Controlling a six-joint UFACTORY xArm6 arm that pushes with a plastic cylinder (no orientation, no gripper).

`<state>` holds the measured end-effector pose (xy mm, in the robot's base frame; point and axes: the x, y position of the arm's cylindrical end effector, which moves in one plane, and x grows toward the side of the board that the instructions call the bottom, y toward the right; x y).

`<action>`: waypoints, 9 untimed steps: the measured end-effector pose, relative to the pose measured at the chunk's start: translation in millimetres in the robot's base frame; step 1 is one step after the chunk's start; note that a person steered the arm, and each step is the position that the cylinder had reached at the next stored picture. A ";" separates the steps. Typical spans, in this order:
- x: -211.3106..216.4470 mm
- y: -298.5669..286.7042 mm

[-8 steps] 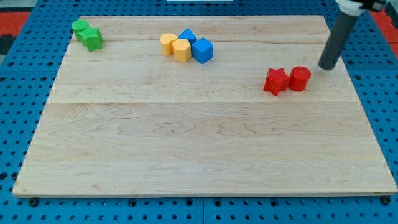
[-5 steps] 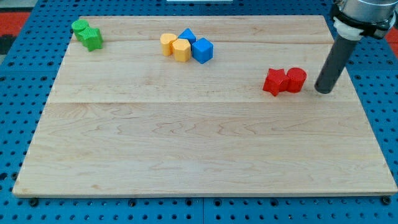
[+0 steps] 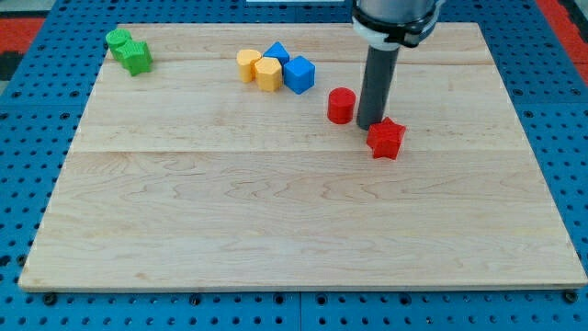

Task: Move the red blocks below the yellow hexagon

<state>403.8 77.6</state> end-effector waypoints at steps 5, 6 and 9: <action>-47.5 9.9; -70.9 31.3; -42.6 -9.5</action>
<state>361.2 68.1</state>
